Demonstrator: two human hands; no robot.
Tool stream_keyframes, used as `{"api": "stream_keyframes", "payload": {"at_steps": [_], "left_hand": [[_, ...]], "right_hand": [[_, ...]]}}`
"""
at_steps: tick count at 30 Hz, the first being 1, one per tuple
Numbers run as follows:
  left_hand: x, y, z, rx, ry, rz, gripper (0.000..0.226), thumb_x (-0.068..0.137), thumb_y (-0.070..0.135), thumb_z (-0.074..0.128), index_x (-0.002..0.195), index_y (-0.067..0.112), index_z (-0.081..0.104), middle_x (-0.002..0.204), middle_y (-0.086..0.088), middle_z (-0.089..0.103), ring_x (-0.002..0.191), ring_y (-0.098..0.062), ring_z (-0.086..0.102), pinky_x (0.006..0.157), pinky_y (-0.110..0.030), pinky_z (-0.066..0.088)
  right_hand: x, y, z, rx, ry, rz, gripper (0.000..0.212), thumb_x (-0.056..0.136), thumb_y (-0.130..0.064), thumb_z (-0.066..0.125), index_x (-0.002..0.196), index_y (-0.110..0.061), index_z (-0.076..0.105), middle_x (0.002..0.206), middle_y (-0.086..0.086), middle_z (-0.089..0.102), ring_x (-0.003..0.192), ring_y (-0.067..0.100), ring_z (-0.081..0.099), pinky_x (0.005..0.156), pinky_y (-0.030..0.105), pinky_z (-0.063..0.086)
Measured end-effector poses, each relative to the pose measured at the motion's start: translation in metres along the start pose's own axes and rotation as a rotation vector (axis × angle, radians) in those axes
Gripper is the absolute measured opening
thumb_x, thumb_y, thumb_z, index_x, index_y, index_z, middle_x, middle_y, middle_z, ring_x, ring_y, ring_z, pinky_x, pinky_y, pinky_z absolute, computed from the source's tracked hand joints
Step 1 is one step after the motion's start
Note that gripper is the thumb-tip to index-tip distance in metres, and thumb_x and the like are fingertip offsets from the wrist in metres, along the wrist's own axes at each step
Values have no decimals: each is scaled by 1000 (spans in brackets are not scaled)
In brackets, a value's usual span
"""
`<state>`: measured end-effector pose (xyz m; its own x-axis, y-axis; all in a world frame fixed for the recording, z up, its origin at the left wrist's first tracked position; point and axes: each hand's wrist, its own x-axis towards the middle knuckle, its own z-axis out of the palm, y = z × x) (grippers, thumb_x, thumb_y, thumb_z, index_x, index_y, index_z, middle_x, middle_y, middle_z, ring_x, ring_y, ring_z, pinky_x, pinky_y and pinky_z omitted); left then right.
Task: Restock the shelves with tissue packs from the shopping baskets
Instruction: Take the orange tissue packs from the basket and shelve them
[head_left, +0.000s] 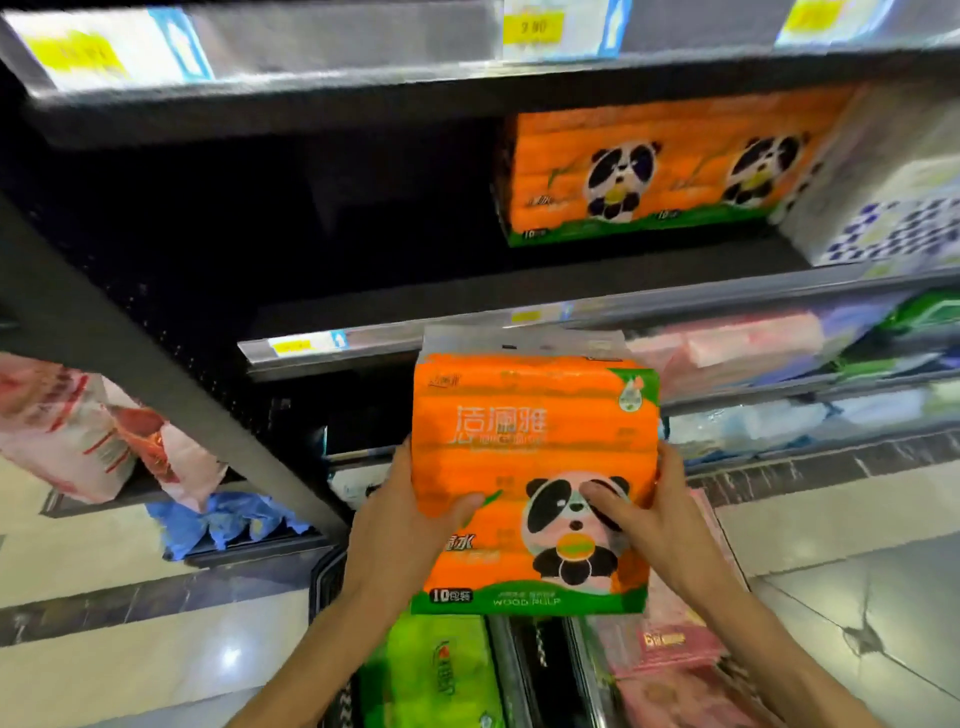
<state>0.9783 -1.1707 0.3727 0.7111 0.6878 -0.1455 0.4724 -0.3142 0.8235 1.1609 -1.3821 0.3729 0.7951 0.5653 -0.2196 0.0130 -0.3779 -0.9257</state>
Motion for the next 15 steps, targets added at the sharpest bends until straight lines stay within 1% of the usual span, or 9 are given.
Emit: {"api": "stream_keyframes", "payload": {"at_steps": [2, 4, 6, 8, 10, 11, 12, 13, 15], "left_hand": [[18, 31, 3, -4, 44, 72, 87, 77, 68, 72, 147, 54, 23, 121, 25, 63, 104, -5, 66, 88, -40, 58], [37, 61, 9, -29, 84, 146, 89, 76, 70, 71, 149, 53, 24, 120, 25, 64, 105, -2, 65, 89, -38, 58], [56, 86, 17, -56, 130, 213, 87, 74, 73, 70, 147, 51, 28, 117, 22, 65, 103, -2, 66, 89, -41, 59], [73, 108, 25, -66, 180, 264, 87, 76, 73, 71, 149, 49, 29, 118, 21, 66, 105, -5, 67, 91, -44, 58], [86, 129, 36, -96, 227, 316, 90, 78, 71, 73, 151, 47, 27, 124, 21, 64, 111, -8, 66, 95, -48, 56], [91, 139, 42, -113, 248, 344, 91, 79, 68, 75, 152, 46, 26, 126, 20, 62, 113, -9, 65, 96, -49, 54], [97, 149, 49, -126, 272, 373, 91, 79, 65, 77, 152, 43, 27, 128, 20, 61, 115, -10, 64, 97, -49, 54], [103, 158, 55, -134, 294, 401, 91, 80, 61, 79, 152, 39, 28, 129, 18, 60, 115, -8, 63, 97, -48, 54], [114, 174, 67, -143, 326, 460, 88, 81, 51, 83, 150, 30, 32, 128, 12, 60, 113, -6, 63, 94, -45, 56]], "right_hand": [[17, -19, -22, -4, 48, -67, 73, 79, -40, 80, 135, -41, 32, 123, -19, 62, 104, -6, 61, 77, 16, 46], [33, -36, -45, -1, 95, -145, 76, 80, -40, 79, 139, -39, 32, 124, -22, 61, 108, -5, 62, 81, 17, 47], [50, -51, -66, -5, 148, -226, 79, 80, -37, 80, 142, -36, 31, 121, -25, 61, 105, -11, 62, 80, 13, 48], [65, -63, -87, 9, 191, -296, 82, 78, -34, 81, 142, -30, 31, 119, -28, 60, 105, -14, 61, 80, 9, 50], [78, -72, -107, -3, 233, -377, 86, 77, -32, 81, 145, -22, 29, 116, -38, 57, 109, -14, 59, 84, 6, 49], [84, -75, -117, -19, 258, -416, 88, 77, -32, 82, 146, -19, 28, 116, -40, 55, 112, -12, 58, 89, 8, 50], [90, -78, -127, -24, 276, -455, 90, 76, -33, 83, 146, -18, 28, 121, -37, 54, 117, -8, 58, 95, 14, 51], [96, -80, -136, -19, 294, -486, 92, 75, -33, 84, 146, -19, 27, 129, -28, 54, 123, -2, 58, 102, 23, 51], [107, -85, -154, -9, 328, -540, 90, 76, -30, 86, 145, -24, 27, 139, -9, 52, 130, 10, 56, 109, 41, 50]]}}
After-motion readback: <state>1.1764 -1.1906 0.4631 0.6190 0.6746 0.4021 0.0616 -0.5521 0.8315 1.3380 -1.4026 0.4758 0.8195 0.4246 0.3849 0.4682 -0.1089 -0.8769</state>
